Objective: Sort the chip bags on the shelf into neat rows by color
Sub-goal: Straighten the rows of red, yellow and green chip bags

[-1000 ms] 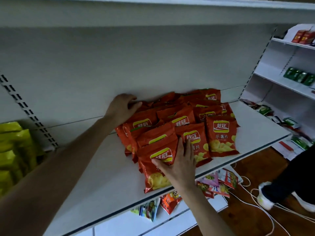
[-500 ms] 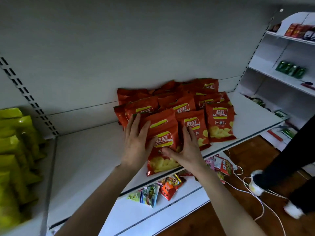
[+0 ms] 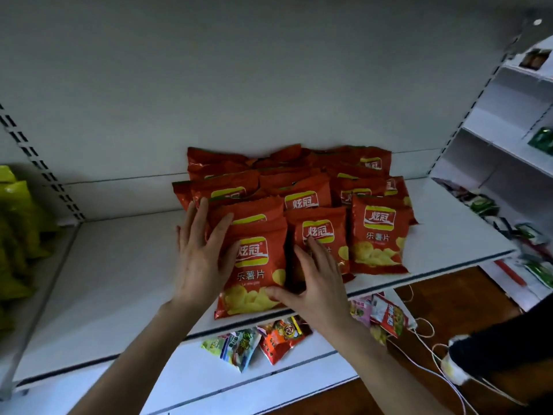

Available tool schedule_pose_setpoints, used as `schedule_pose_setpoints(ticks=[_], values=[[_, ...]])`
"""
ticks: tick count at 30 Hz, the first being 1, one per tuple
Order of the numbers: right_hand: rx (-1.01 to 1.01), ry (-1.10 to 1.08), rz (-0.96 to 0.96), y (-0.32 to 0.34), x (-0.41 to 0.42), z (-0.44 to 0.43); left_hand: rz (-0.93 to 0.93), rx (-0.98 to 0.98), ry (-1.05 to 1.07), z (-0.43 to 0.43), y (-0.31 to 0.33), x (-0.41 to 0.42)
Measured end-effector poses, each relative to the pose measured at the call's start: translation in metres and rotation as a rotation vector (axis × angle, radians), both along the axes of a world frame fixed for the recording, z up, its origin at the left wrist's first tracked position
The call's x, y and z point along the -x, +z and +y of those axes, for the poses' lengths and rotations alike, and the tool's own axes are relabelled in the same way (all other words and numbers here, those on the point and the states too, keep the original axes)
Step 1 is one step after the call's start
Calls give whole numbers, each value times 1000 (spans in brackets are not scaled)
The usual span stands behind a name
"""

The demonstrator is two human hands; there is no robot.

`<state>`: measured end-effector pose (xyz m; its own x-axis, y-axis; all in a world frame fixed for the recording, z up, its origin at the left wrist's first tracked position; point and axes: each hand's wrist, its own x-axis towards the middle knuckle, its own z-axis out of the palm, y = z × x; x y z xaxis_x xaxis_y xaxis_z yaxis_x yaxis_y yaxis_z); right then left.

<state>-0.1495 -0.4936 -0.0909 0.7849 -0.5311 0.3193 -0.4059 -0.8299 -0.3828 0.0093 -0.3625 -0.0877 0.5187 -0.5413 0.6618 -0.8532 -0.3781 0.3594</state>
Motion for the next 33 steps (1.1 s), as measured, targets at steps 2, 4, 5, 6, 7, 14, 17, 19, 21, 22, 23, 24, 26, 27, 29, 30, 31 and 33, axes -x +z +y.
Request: schedule_pose_setpoints(ticks=[2, 4, 5, 6, 7, 14, 17, 19, 21, 22, 23, 24, 26, 27, 29, 30, 31, 33], values=[[47, 45, -7, 5, 2, -10, 27, -12, 69, -3, -3, 9], [47, 123, -49, 9, 5, -23, 59, -26, 141, -6, -3, 17], [48, 173, -79, 10, 6, -30, 55, -27, 175, -7, -3, 21], [49, 224, -110, 11, 9, -38, 46, -24, 210, -8, -2, 27], [48, 272, -141, 10, 12, -45, 46, -13, 247, -9, 0, 34], [178, 390, -205, -6, 36, -98, 32, -81, 303, -25, -16, 92], [305, 442, -82, -10, 28, -108, 75, -197, 356, -36, -27, 88], [317, 483, -56, -5, 16, -109, 129, -213, 426, -43, -29, 82], [283, 500, -18, -1, 9, -108, 176, -214, 478, -49, -29, 78], [261, 508, -1, -1, 9, -107, 173, -219, 487, -50, -30, 79], [224, 538, 9, -1, 11, -108, 156, -224, 487, -50, -31, 80], [176, 576, 7, 0, 14, -110, 141, -228, 483, -49, -31, 80], [66, 634, 33, 4, 19, -118, 137, -231, 472, -48, -30, 82], [33, 650, 36, 7, 21, -121, 141, -230, 467, -47, -29, 83], [18, 615, -37, 13, 26, -129, 143, -225, 464, -48, -25, 87], [26, 562, -112, 16, 30, -134, 139, -229, 464, -49, -23, 90], [25, 490, -206, 19, 34, -142, 131, -236, 463, -50, -21, 93], [-24, 301, -407, 21, 45, -165, 112, -243, 463, -52, -19, 98]])
